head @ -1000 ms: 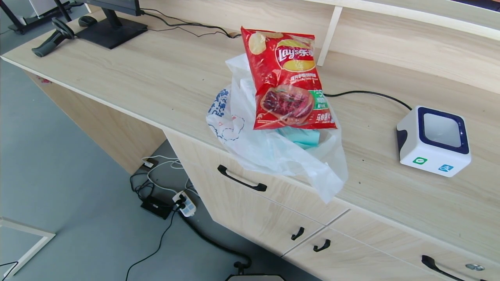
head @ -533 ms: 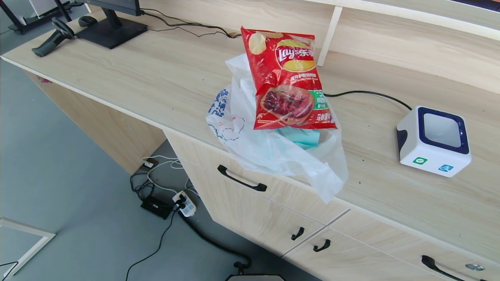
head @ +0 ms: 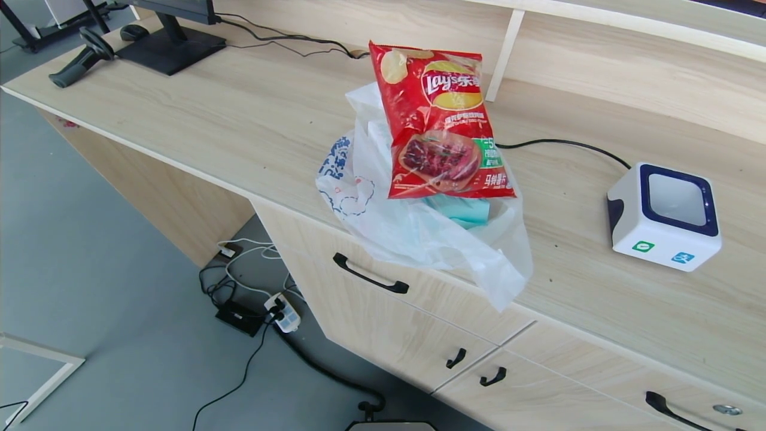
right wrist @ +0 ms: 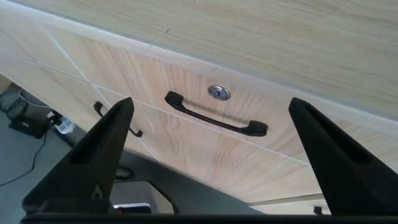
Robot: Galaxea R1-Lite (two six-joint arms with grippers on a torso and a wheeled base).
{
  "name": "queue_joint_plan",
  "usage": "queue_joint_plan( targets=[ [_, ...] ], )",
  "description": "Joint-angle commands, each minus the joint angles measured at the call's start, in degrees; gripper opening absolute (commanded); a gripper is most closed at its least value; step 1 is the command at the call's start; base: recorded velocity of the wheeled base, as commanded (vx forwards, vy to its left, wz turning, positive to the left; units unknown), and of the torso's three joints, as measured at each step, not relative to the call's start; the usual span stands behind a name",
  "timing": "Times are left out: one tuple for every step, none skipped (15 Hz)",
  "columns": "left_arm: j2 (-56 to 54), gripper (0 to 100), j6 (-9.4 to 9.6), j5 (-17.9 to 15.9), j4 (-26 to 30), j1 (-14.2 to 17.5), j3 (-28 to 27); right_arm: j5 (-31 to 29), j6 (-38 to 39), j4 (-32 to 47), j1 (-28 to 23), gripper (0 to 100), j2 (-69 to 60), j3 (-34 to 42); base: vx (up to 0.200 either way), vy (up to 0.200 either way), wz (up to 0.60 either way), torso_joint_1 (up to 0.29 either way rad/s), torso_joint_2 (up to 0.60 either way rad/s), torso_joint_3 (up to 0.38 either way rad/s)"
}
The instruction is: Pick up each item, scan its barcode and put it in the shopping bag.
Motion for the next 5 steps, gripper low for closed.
queue_joint_plan(
  targets=[
    [0.1,100,0.01,0.0,0.0,0.0,0.0,0.0,0.2,0.0,0.0,100,-0.1,0.0,0.000,0.000,0.00,0.000,0.00,0.000],
    [0.1,100,0.01,0.0,0.0,0.0,0.0,0.0,0.3,0.0,0.0,100,-0.1,0.0,0.000,0.000,0.00,0.000,0.00,0.000],
    [0.1,100,0.01,0.0,0.0,0.0,0.0,0.0,0.4,0.0,0.0,100,0.0,0.0,0.000,0.000,0.00,0.000,0.00,0.000],
    [0.1,100,0.01,0.0,0.0,0.0,0.0,0.0,0.3,0.0,0.0,100,-0.1,0.0,0.000,0.000,0.00,0.000,0.00,0.000],
    [0.1,100,0.01,0.0,0.0,0.0,0.0,0.0,0.5,0.0,0.0,100,0.0,0.0,0.000,0.000,0.00,0.000,0.00,0.000]
  ],
)
